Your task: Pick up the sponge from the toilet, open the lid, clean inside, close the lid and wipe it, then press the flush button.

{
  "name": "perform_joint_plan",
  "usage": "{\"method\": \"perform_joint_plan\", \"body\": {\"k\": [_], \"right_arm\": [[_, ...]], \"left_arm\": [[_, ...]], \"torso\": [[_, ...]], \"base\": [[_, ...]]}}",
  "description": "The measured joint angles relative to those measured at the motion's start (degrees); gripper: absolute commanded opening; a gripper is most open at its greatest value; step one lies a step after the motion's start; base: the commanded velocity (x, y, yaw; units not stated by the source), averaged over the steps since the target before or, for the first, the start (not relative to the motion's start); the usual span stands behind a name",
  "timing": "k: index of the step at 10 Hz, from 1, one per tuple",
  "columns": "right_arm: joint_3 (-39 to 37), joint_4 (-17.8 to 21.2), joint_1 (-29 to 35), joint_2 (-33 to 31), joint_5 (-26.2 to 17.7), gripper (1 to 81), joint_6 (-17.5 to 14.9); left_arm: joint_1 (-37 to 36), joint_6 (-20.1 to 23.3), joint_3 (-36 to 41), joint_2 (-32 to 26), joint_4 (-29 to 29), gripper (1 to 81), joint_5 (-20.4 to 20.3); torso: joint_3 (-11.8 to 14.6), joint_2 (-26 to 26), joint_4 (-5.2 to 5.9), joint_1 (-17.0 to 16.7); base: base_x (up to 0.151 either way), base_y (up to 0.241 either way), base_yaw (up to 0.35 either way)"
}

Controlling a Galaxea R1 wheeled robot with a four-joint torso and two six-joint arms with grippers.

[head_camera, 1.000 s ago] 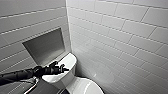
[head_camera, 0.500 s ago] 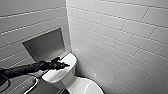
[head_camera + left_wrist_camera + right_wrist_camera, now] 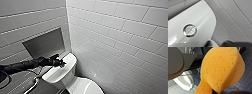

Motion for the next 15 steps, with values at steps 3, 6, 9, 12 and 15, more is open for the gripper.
{"method": "perform_joint_plan", "body": {"k": [3, 6, 9, 12, 15], "right_arm": [[-0.02, 0.06, -0.02, 0.17, 0.02, 1.0, 0.0], [-0.05, 0.09, -0.33, 0.26, 0.1, 1.0, 0.0], [-0.05, 0.09, -0.46, 0.28, 0.05, 1.0, 0.0], [-0.05, 0.09, -0.49, 0.28, 0.05, 1.0, 0.0], [-0.05, 0.11, -0.46, 0.26, 0.13, 1.0, 0.0]], "left_arm": [[0.0, -0.17, -3.83, 1.35, 0.2, 1.0, -0.02], [0.0, -0.17, -8.68, 3.27, 0.2, 1.0, 0.18], [0.05, -0.16, -13.28, 5.52, 0.6, 1.0, 1.27], [0.3, -0.17, -16.87, 7.2, 1.56, 1.0, 2.12], [0.28, -0.24, -20.72, 9.19, 2.36, 1.0, 2.34]], "torso": [[-0.02, 0.0, 0.0, 0.0], [-0.02, 0.0, 0.0, 0.0], [-0.02, 0.0, 0.0, 0.0], [-0.02, 0.0, 0.0, 0.02], [-0.37, 0.0, 0.0, 0.0]], "base": [[0.0, 0.0, 0.0], [0.0, 0.0, 0.0], [0.0, 0.0, 0.0], [0.0, 0.0, 0.0], [0.0, 0.0, 0.0]]}}
